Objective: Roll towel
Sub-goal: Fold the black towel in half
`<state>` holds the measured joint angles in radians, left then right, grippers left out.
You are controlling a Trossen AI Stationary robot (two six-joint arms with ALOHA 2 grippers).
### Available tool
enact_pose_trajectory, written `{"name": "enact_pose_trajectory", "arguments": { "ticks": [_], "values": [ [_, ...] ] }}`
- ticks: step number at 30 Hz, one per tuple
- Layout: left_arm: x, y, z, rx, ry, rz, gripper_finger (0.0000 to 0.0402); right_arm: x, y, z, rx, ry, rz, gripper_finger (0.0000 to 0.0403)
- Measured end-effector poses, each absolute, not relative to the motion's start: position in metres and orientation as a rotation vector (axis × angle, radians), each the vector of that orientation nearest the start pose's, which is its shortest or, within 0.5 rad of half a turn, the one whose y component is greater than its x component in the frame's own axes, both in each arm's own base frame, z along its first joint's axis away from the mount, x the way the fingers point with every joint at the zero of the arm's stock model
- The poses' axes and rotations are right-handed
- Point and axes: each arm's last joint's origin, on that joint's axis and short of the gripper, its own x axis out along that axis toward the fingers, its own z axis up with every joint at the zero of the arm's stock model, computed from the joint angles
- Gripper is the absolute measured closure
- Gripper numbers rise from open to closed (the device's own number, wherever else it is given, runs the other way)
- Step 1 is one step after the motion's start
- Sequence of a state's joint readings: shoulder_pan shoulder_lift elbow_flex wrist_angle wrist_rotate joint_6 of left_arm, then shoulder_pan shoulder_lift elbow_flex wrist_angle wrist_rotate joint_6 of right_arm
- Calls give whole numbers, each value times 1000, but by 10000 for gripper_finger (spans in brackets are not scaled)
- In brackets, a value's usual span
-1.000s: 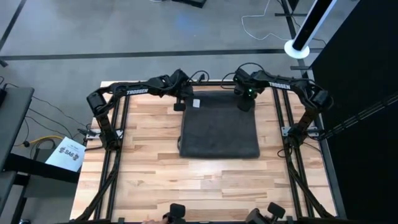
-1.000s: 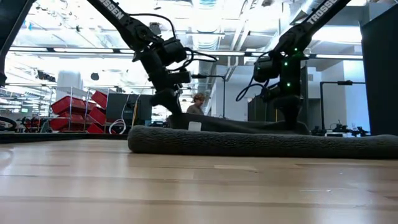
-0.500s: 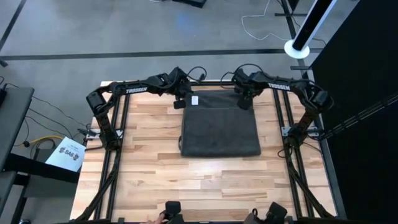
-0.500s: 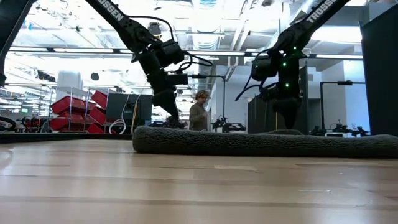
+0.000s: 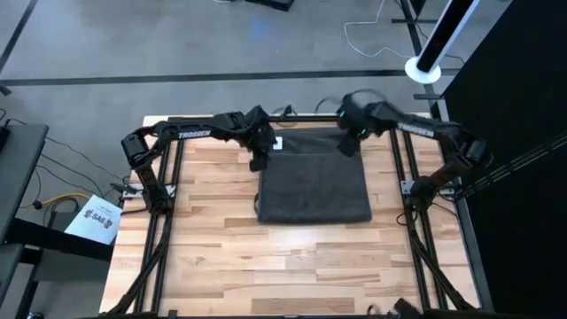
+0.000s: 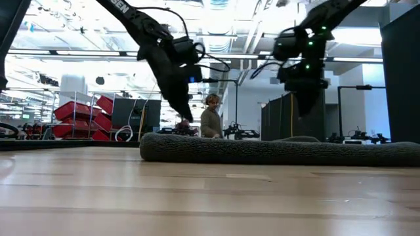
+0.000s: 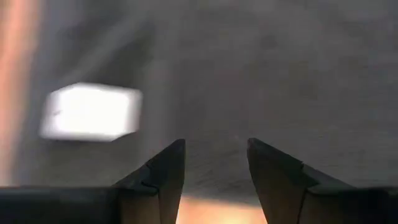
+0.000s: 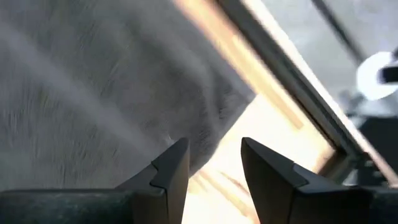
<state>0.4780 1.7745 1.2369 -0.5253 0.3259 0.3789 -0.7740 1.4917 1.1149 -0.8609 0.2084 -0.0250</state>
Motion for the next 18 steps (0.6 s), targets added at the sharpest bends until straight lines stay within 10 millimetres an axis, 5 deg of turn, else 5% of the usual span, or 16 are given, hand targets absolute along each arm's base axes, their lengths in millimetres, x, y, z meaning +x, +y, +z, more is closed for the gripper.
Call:
{"name": "enact_pose_trajectory", "arguments": {
  "ticks": [7,18],
  "values": [
    [354,118,191,20,942,-182,264,136,-258,224,782,1072,-835,275],
    [367,111,143,-76,1058,-187,267,167,-271,160,914,1192,-741,275]
  ]
}}
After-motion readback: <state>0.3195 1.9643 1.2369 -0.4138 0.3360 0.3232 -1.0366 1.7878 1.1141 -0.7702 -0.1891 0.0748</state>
